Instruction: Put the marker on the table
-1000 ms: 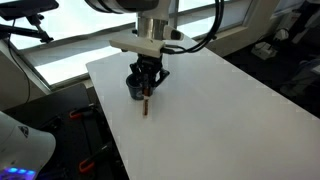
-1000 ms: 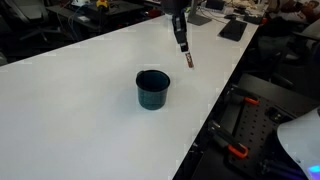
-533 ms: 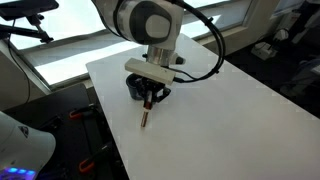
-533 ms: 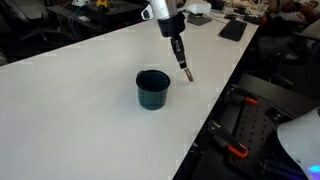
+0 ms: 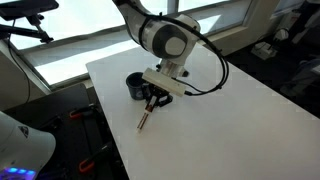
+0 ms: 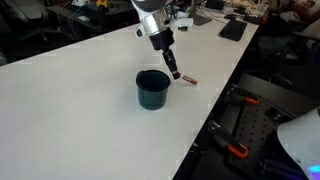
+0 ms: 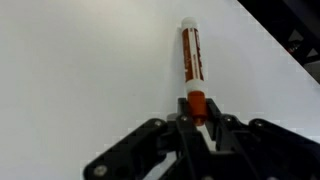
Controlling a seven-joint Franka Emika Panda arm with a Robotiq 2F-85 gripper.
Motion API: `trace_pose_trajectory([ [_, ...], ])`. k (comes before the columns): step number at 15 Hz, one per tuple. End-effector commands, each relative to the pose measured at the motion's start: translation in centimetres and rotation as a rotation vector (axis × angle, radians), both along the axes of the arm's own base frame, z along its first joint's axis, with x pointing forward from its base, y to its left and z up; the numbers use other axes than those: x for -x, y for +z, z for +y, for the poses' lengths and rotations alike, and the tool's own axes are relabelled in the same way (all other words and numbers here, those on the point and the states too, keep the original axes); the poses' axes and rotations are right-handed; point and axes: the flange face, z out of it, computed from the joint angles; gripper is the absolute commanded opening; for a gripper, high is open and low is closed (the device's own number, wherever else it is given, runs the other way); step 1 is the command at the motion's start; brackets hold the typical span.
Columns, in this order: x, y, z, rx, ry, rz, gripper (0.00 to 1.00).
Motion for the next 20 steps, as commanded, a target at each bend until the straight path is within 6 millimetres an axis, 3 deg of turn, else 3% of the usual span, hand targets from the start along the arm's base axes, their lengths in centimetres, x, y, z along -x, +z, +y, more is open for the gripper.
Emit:
trace_pose_trajectory([
  [1,-1.9,-1.3,0.2,-0.029,-0.021,0.061,0.05],
  [6,-3.2,-2.3,0.5,-0.023,-0.024,0.092,0.05],
  [7,-3.2,-2.3,0.5,-0.02,-0.029,0.106,0.45],
  [8,-3.3,-2.3,0.5,-0.016,-0.025,0.113,0.47],
  [9,-2.7,-2.6,0.1,-0.009,-0.013,0.09,0.28],
  [12,-3.0,-2.7,0.1,-0.008,-0.014,0.097,0.47],
  [20,-3.0,-2.8,0.1,-0.008,-0.014,0.098,0.48],
])
